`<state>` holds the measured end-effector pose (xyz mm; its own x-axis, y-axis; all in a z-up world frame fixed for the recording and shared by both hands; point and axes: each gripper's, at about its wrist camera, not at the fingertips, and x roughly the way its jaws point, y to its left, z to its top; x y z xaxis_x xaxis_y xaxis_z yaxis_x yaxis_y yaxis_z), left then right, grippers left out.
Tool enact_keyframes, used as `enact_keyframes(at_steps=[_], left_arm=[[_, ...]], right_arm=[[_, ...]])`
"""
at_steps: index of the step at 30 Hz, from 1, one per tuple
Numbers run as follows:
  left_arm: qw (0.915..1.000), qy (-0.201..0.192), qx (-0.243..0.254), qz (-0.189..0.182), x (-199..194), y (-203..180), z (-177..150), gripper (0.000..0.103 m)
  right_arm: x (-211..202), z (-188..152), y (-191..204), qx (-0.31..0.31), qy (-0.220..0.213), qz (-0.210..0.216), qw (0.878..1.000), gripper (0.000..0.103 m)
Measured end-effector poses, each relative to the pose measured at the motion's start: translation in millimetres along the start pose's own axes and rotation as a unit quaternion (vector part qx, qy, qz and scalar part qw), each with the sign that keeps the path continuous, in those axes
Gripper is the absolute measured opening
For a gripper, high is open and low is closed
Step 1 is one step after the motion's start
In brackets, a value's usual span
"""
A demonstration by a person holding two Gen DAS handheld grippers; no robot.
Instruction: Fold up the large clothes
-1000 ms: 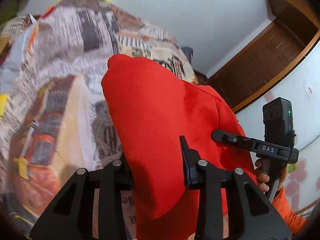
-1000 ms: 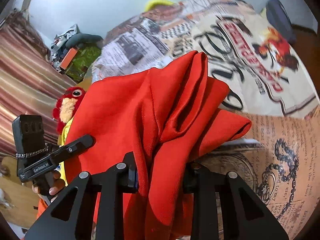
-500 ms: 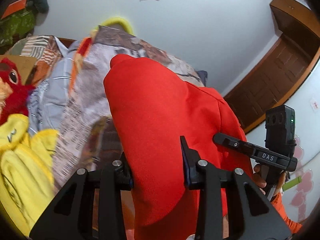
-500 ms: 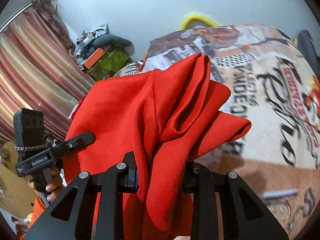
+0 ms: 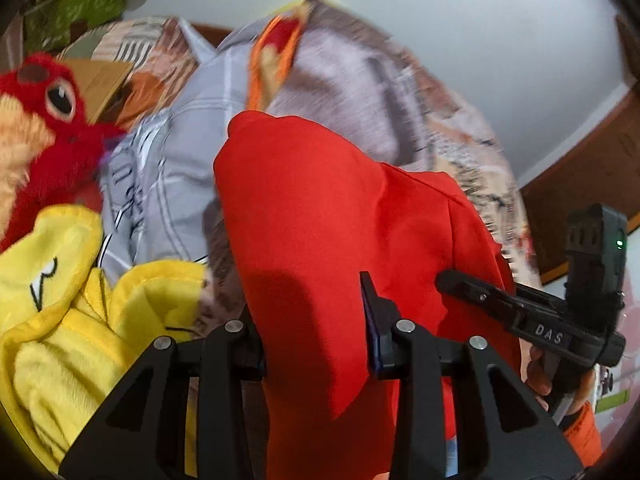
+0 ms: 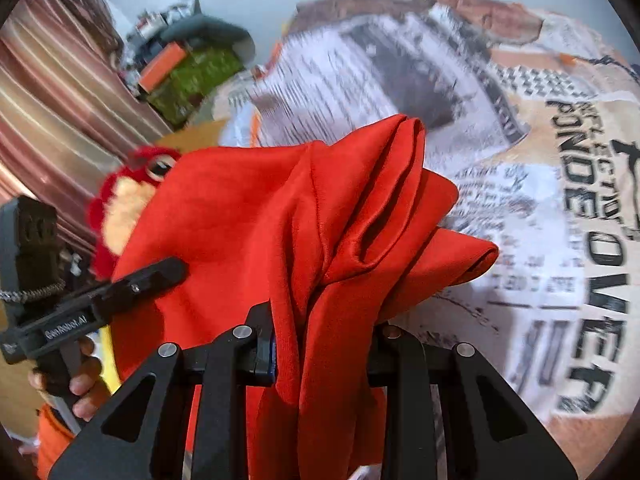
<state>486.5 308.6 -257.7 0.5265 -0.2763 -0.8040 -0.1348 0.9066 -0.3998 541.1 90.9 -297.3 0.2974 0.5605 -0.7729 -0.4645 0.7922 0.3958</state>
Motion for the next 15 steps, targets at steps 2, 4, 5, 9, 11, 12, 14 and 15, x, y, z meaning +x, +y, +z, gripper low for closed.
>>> enact_keyframes(at_steps=[2,4,5,9,11,12,14,15], left_arm=[[0.9997,0.019,-0.002,0.018,18,11,-5,0.036],[0.999,0.026,-0.01,0.035,29,22,-14,0.042],[0.9991,0.022,-0.014,0.035,30,27,-17,0.044],[0.9987,0.002,-0.018,0.048,17,34,-33,0.052],[0.9968,-0.013,-0.002,0.079,5,27,-44,0.052],[0.9951,-0.023,0.008,0.096,-2,22,-51,0.053],[0.9913,-0.032,0.037,0.122,-13,10,-65,0.055],[0.9884,-0.03,0.059,0.137,-15,3,-73,0.055]], right_arm=[[15,-6,-2,-0.005,0.016,-0.013,1.0,0.024],[24,-15,-7,-0.009,0.018,-0.03,0.999,0.026],[22,-16,-8,-0.01,0.015,-0.028,0.999,0.027],[8,-29,-16,-0.009,0.023,-0.039,0.999,0.045],[2,-34,-18,-0.019,0.027,-0.061,0.998,0.058],[-4,-41,-18,-0.025,0.03,-0.073,0.997,0.065],[-11,-47,-22,-0.032,0.034,-0.093,0.995,0.071],[-17,-55,-22,-0.04,0.039,-0.104,0.993,0.072]])
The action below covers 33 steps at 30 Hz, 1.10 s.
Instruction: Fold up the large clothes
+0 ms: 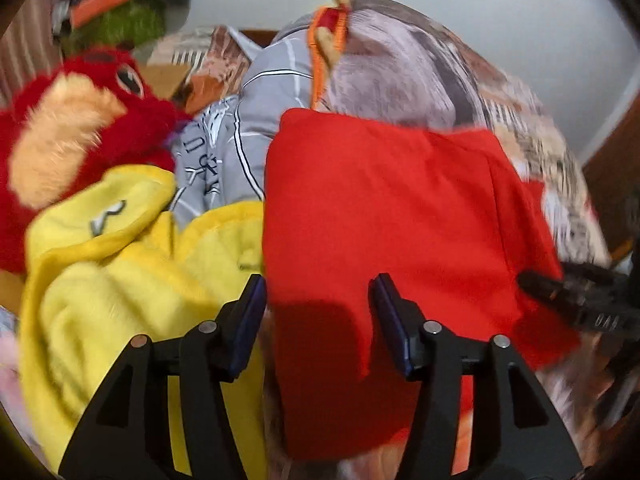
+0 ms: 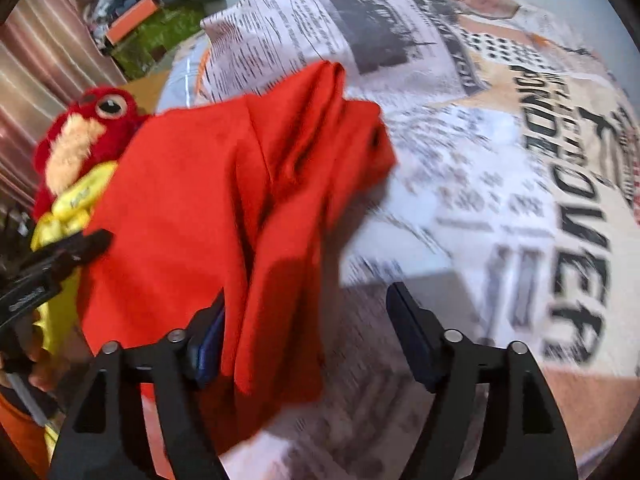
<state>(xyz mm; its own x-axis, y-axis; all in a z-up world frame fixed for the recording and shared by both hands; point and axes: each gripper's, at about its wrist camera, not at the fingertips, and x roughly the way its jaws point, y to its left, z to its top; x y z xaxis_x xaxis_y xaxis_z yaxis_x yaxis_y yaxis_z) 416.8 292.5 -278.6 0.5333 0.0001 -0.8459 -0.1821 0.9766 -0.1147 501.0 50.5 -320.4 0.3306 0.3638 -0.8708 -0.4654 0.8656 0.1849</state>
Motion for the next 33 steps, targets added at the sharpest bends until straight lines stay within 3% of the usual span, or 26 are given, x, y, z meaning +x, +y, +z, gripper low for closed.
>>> enact_keyframes(at_steps=[5,8,12,17,20,25,30,33], left_arm=[[0.9955,-0.001,0.077,0.056,-13,-28,-42,0.06],[0.9932,-0.005,0.083,0.082,-26,-38,-54,0.06],[0.9972,-0.02,0.045,0.056,-66,-43,-56,0.06],[0.9946,-0.097,0.016,0.034,-160,-52,-52,0.06],[0.9888,-0.146,0.022,0.017,-220,-67,-54,0.06],[0.9672,-0.251,0.041,-0.007,-323,-94,-70,0.06],[0.9343,-0.351,0.032,-0.057,-414,-113,-107,0.06],[0.9141,-0.402,0.037,-0.038,-449,-127,-134,0.06]], right_arm=[[-21,-30,-4,-0.028,0.014,-0.017,0.999,0.072],[-43,-46,-8,-0.03,0.013,-0.015,0.999,0.072],[-89,-61,-1,-0.017,-0.024,0.018,0.999,0.072],[-165,-71,13,-0.016,-0.1,0.041,0.994,0.072],[-225,-78,35,-0.031,-0.171,0.043,0.984,0.072],[-310,-105,72,-0.066,-0.289,0.045,0.954,0.072],[-387,-160,100,-0.084,-0.413,0.046,0.905,0.072],[-408,-188,111,-0.078,-0.459,0.044,0.884,0.072]])
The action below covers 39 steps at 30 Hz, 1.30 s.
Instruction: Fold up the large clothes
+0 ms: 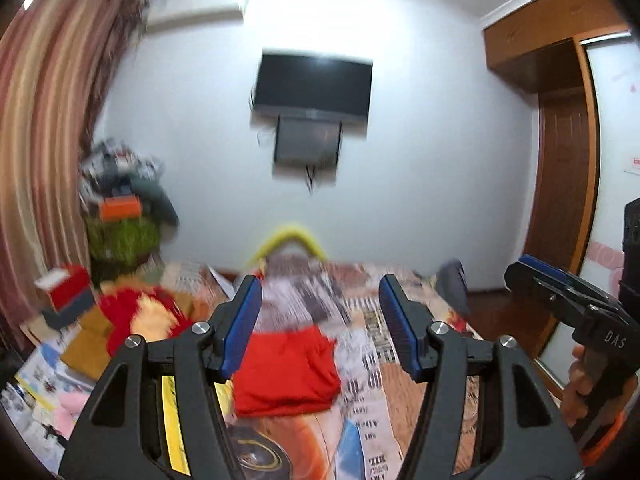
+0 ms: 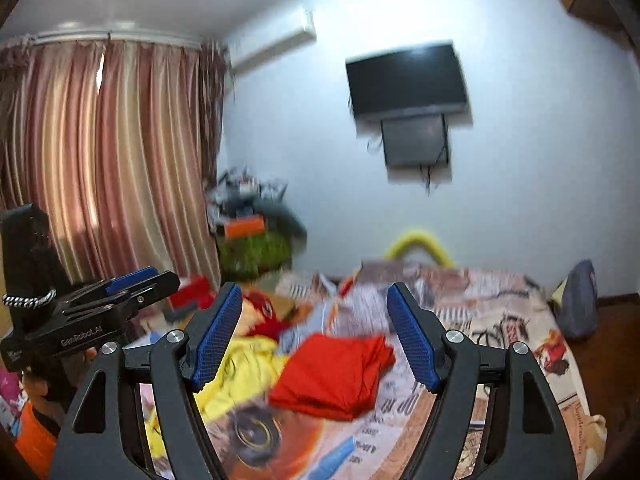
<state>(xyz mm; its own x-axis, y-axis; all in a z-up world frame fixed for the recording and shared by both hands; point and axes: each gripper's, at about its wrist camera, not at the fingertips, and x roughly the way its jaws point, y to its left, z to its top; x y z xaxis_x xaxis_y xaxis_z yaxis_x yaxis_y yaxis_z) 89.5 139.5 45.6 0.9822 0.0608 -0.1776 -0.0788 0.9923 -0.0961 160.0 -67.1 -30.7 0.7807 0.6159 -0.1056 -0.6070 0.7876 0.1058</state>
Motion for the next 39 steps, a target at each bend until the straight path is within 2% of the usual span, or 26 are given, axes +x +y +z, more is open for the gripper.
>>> enact_keyframes(at_steps=[3,6,8,10,11,13,19,39], left_arm=[[0.9991,-0.037,0.01,0.018,-31,-13,-1,0.06],[0.9984,-0.041,0.02,0.034,-44,-24,-9,0.061],[0.9973,-0.043,0.025,0.055,-49,-27,-14,0.067],[0.9952,-0.05,0.027,0.079,-54,-29,-20,0.083],[0.9947,-0.053,0.027,0.084,-55,-29,-22,0.086],[0.9943,-0.051,0.022,0.091,-56,-28,-25,0.091],[0.9943,-0.04,0.01,0.098,-54,-20,-29,0.092],[0.9943,-0.033,0.013,0.101,-51,-25,-36,0.095]], right_arm=[[-15,-1,10,0.001,-0.02,-0.01,1.0,0.072],[-19,-3,17,-0.004,-0.02,-0.016,1.0,0.072],[-16,-6,17,-0.014,-0.019,-0.02,1.0,0.072],[-17,-8,19,-0.027,-0.021,-0.026,0.999,0.073],[-18,-9,22,-0.033,-0.022,-0.031,0.999,0.075],[-19,-8,26,-0.045,-0.025,-0.044,0.998,0.087],[-17,-8,28,-0.045,-0.02,-0.064,0.997,0.1],[-26,-21,26,-0.041,-0.006,-0.069,0.997,0.101]])
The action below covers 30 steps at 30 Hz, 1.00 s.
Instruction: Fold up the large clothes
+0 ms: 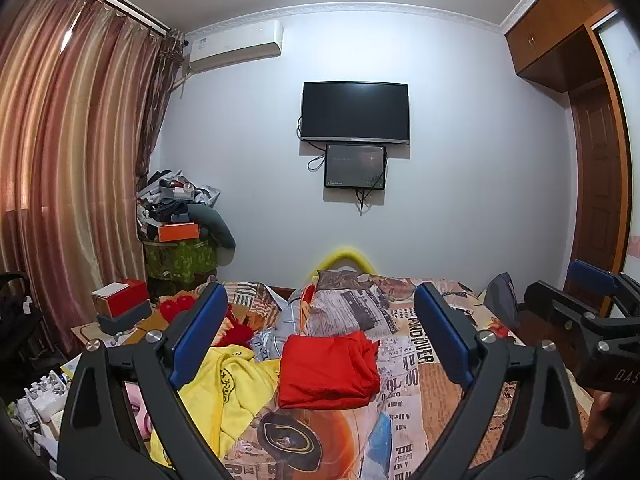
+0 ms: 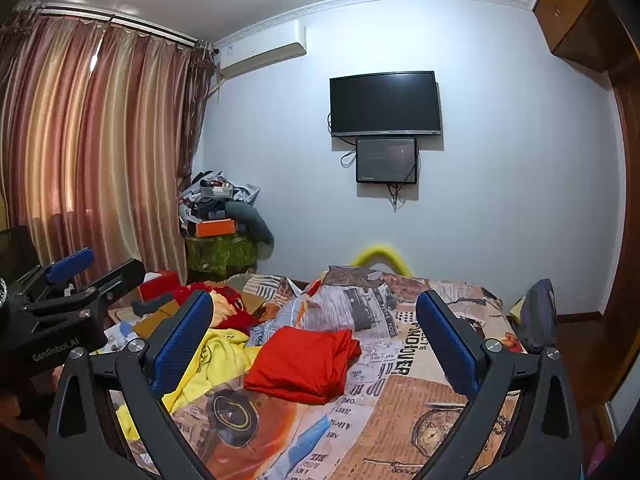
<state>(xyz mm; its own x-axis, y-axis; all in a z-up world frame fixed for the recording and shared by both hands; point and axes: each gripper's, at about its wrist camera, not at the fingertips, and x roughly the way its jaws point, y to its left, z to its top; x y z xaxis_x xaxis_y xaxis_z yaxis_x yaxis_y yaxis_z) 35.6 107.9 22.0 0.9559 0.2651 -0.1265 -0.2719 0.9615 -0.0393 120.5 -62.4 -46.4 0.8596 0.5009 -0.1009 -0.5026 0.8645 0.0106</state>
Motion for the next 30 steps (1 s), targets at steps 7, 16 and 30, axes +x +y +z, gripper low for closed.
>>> enact_keyframes(at_steps=[7,16,30], left_arm=[[1.0,0.003,0.0,-0.002,3,0,-3,0.095],[1.0,0.004,-0.005,-0.003,6,2,-7,0.095],[1.0,0.003,-0.006,-0.007,5,-4,-10,0.099]], right_arm=[[-2,3,-3,0.005,0.007,0.0,1.0,0.101],[-4,4,-7,0.012,0.009,0.001,1.0,0.101],[-8,4,-14,0.027,0.011,0.007,1.0,0.101]])
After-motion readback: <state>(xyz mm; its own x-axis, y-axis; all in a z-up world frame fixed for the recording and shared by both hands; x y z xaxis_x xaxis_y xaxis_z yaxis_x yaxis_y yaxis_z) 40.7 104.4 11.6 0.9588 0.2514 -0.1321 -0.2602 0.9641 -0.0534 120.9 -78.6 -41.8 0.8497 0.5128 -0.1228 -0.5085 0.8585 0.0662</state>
